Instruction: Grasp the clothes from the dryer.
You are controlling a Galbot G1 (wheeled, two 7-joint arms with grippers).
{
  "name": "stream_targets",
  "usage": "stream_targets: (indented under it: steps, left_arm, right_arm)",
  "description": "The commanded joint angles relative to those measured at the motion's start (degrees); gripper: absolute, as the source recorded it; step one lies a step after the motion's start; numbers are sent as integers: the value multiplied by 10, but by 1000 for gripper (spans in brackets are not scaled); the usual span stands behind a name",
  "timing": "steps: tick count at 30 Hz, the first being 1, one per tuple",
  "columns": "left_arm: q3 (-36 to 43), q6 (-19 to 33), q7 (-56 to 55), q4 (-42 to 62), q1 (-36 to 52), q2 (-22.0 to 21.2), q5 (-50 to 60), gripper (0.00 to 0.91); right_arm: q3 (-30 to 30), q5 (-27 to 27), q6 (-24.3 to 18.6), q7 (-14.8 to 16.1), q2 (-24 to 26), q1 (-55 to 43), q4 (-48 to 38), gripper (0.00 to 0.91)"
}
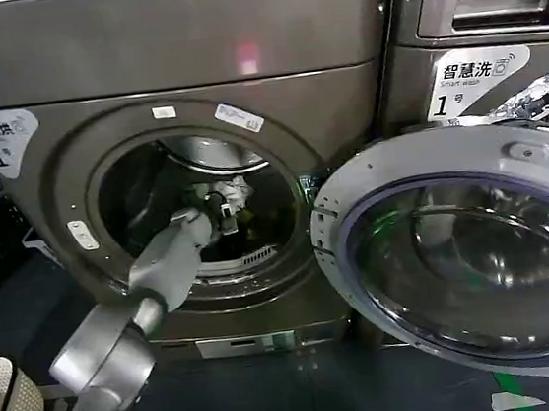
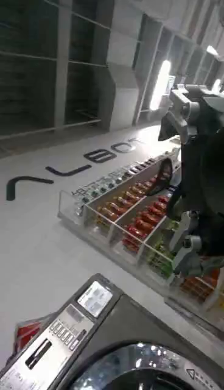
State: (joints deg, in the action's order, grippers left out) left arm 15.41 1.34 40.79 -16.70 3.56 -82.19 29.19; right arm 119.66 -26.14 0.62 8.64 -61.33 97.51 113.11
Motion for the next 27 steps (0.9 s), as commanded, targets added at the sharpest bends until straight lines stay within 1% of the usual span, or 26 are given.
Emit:
stream_targets:
  steps: [1, 4, 8, 10, 12, 14, 16, 19, 25, 27]
  left_arm:
    - [-93, -15, -40, -67, -17, 8, -106, 0]
    - [-132, -22, -78, -110, -45, 16, -168, 0]
    - [-163, -11, -124, -175, -100, 34, -258, 0]
    - [-192, -2, -156, -230, -133, 38, -306, 0]
    - [-208, 35, -190, -254, -153, 37, -344, 0]
    - [-221, 47, -220, -278, -173, 34, -361, 0]
    - [-230, 76, -245, -296, -191, 32, -399, 0]
    - [-251, 100, -269, -328, -217, 27, -424, 0]
    - [-310, 106, -328, -399, -270, 13, -453, 0]
    - [-318, 119, -352, -425, -292, 15, -448, 0]
  right_arm:
    - [-2, 1, 0, 0, -2, 0, 2, 907]
    - [-2, 1, 0, 0, -4, -1, 3, 907]
    - [0, 1, 0, -1, -3, 0, 3, 907]
    - [1, 1, 0, 0, -2, 0, 3, 907]
    - [2, 1, 0, 0, -1, 1, 4, 907]
    - [2, 1, 1, 0, 0, 0, 4, 907]
    - [2, 1, 0, 0, 0, 1, 4, 907]
    - [4, 0, 0, 0, -1, 2, 3, 907]
    - [4, 0, 0, 0, 0, 2, 4, 907]
    - [4, 0, 0, -2, 0, 2, 4, 907]
